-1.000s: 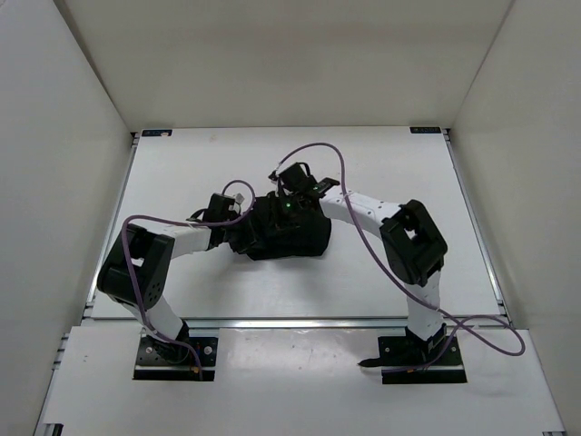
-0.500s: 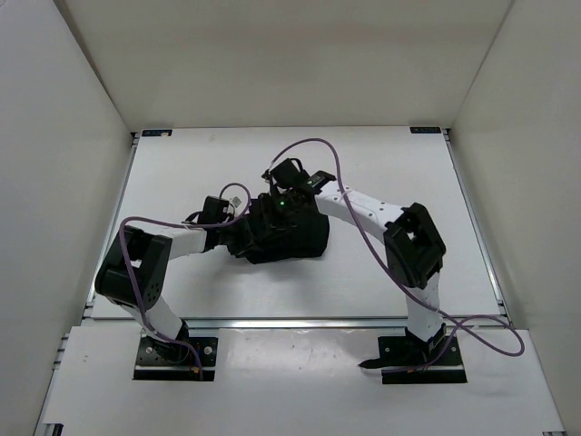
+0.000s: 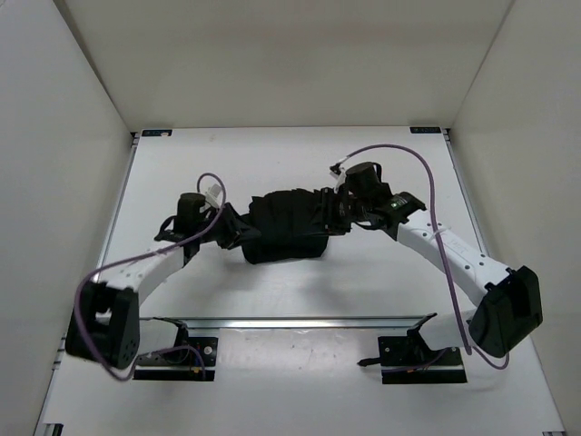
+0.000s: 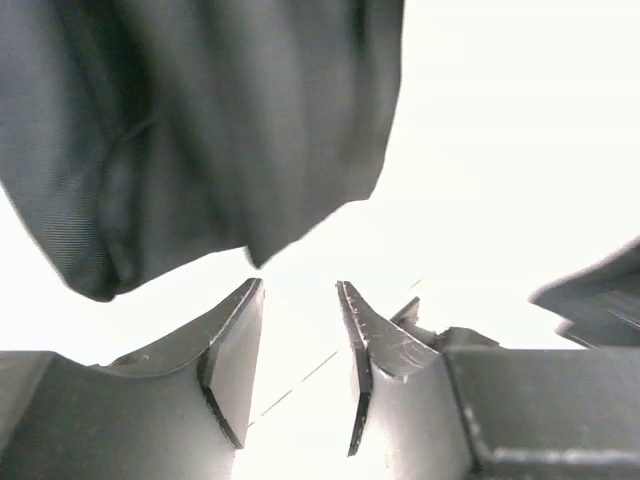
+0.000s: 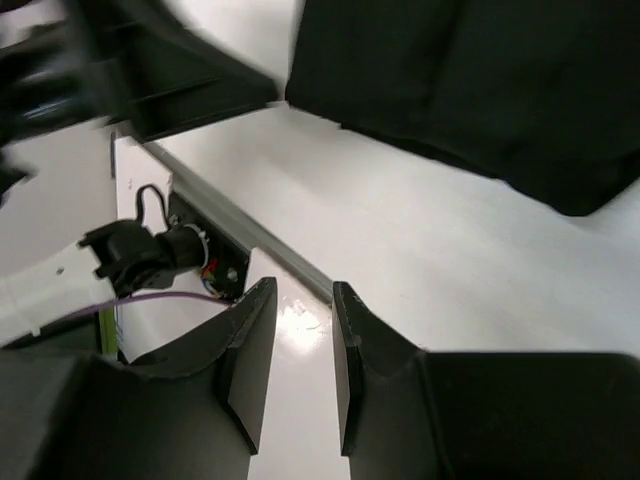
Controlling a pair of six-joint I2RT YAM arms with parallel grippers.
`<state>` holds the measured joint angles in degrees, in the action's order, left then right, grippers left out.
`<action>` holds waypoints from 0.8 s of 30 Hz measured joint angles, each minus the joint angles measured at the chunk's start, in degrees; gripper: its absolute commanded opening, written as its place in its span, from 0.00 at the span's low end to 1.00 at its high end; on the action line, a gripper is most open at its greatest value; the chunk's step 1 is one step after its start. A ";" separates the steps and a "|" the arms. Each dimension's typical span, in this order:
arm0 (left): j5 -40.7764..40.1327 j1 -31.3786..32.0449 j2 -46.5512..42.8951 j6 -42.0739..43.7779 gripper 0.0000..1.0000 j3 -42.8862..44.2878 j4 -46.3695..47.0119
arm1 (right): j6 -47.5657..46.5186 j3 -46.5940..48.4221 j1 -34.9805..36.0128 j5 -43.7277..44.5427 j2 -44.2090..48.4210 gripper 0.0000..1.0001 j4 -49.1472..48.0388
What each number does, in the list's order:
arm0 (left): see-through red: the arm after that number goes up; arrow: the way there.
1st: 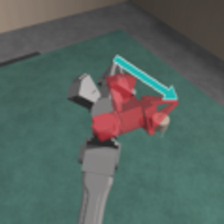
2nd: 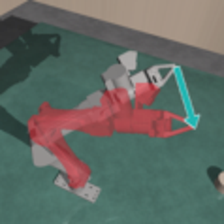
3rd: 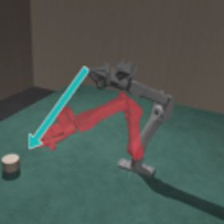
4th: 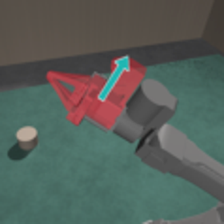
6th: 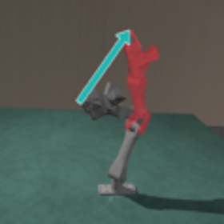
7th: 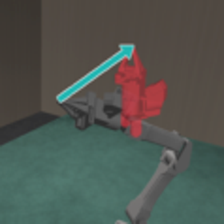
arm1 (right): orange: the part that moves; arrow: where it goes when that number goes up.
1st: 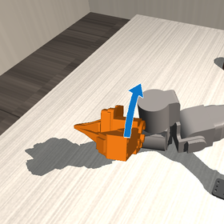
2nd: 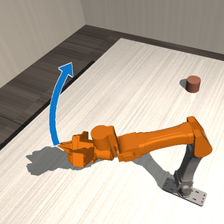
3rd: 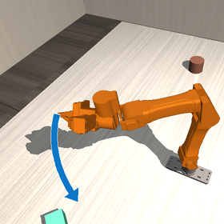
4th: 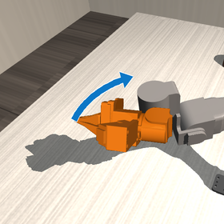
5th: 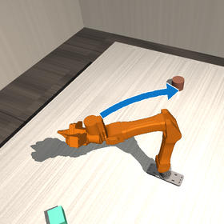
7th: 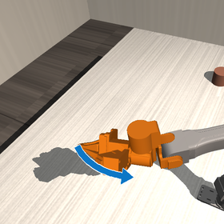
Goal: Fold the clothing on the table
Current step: Fold the skirt
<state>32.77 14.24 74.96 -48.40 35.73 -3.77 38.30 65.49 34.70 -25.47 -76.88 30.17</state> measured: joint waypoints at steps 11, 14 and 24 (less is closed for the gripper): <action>-3.45 -1.27 -22.84 2.67 0.49 -1.29 -14.23 | -2.01 4.94 -1.11 1.38 -9.25 0.00 -2.95; -8.20 -0.02 -25.40 6.01 0.49 1.60 -22.71 | -2.62 12.52 -0.63 3.74 -19.04 0.00 -6.08; -18.88 2.08 -30.95 11.19 0.50 11.08 -32.68 | -2.73 24.04 10.64 9.18 -45.72 0.00 -3.10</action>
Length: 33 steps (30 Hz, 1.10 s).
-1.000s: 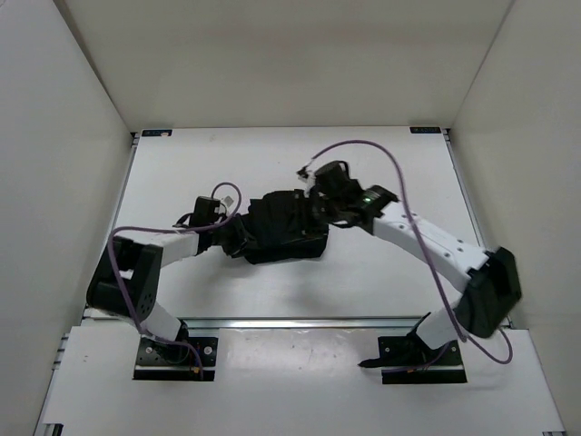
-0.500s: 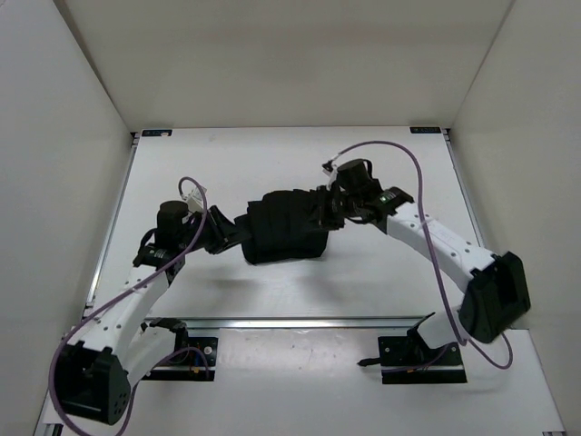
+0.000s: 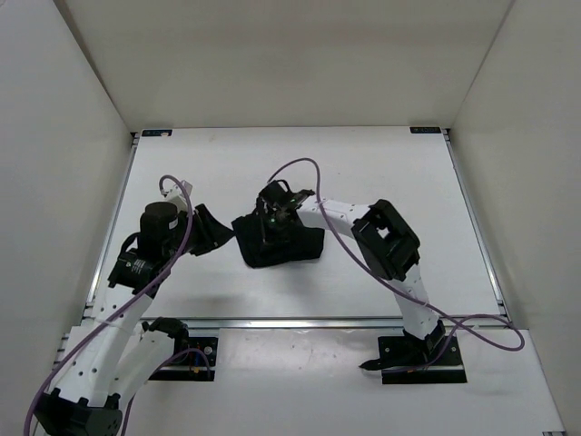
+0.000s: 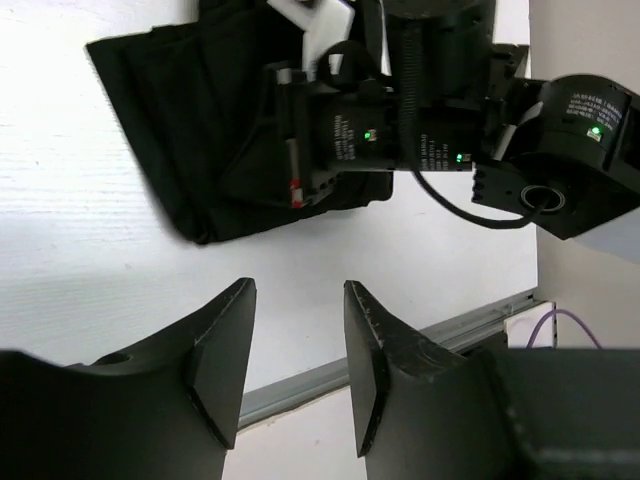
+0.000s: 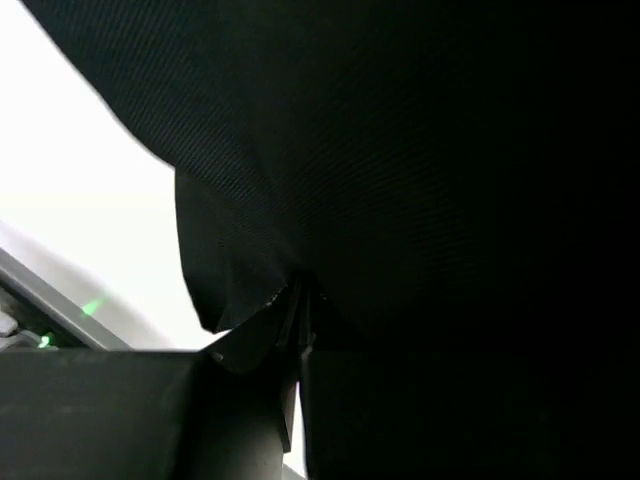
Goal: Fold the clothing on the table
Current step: Fold the skirt
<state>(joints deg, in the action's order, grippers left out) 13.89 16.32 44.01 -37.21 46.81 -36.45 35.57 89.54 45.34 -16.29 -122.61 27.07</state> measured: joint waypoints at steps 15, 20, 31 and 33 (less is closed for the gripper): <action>6.43 -0.07 0.07 2.21 0.31 -3.26 -1.95 | 2.45 3.34 -2.03 11.21 7.32 0.01 7.85; 13.49 -0.66 2.49 0.50 0.37 -7.04 1.99 | 3.93 -11.34 -8.83 9.94 27.71 0.04 4.94; 16.04 0.70 2.25 2.29 0.99 -7.89 1.88 | 6.32 -28.76 -13.09 7.41 48.13 0.06 0.98; 15.72 0.81 1.88 2.80 0.99 -7.76 1.92 | 6.56 -29.70 -13.73 7.21 48.81 0.07 0.57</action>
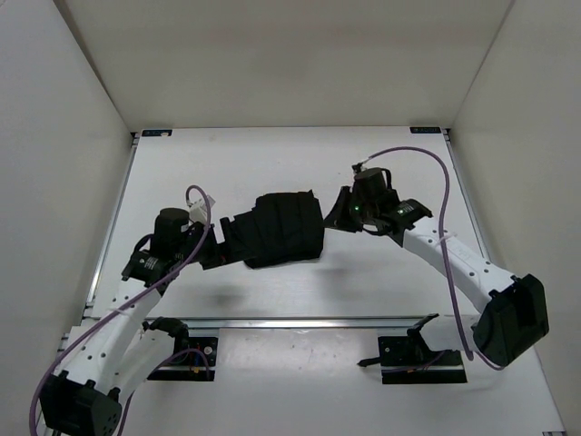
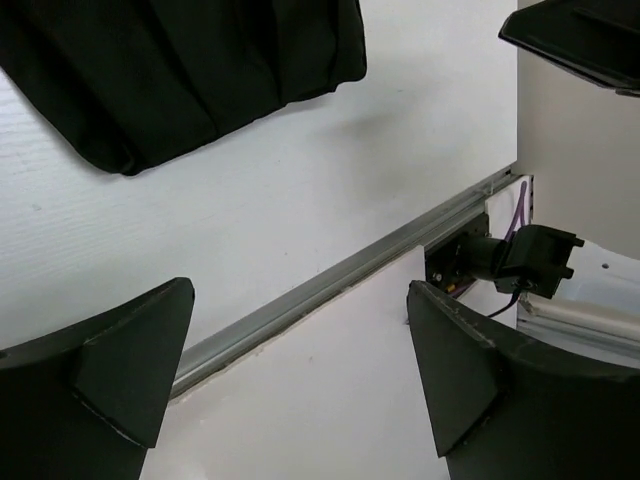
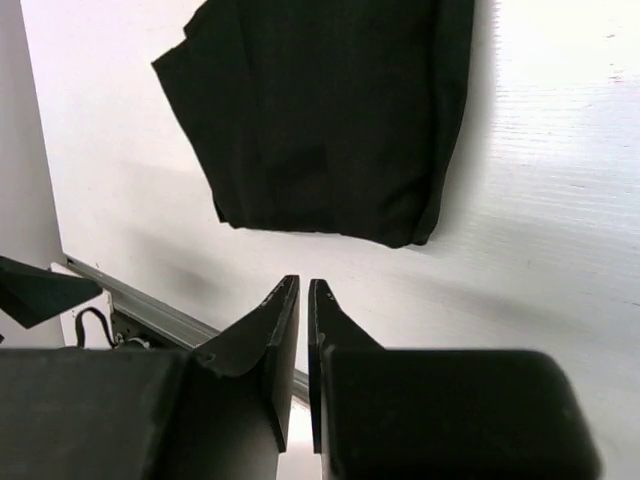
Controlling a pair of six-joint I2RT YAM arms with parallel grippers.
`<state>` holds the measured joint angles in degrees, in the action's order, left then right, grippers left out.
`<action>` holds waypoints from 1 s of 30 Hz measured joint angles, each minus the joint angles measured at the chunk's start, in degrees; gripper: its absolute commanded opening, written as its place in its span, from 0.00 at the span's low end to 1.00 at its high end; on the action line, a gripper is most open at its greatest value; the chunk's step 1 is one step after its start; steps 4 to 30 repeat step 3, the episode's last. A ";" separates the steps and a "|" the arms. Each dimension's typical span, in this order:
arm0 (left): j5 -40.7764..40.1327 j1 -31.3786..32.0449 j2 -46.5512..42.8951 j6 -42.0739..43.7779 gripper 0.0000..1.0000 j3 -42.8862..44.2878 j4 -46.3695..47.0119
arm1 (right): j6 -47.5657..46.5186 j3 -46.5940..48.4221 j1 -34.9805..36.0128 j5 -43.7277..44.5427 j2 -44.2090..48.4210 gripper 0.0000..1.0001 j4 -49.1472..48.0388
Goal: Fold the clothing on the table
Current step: Fold the skirt
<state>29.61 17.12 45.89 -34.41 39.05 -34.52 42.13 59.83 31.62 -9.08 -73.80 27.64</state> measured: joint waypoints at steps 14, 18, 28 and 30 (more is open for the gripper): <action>0.00 0.35 0.48 0.92 0.99 0.02 0.09 | 0.11 -0.98 -0.50 0.02 0.83 0.10 -0.92; 0.00 0.35 0.48 0.92 0.99 0.02 0.09 | 0.11 -0.98 -0.50 0.02 0.83 0.10 -0.92; 0.00 0.35 0.48 0.92 0.99 0.02 0.09 | 0.11 -0.98 -0.50 0.02 0.83 0.10 -0.92; 0.00 0.35 0.48 0.92 0.99 0.02 0.09 | 0.11 -0.98 -0.50 0.02 0.83 0.10 -0.92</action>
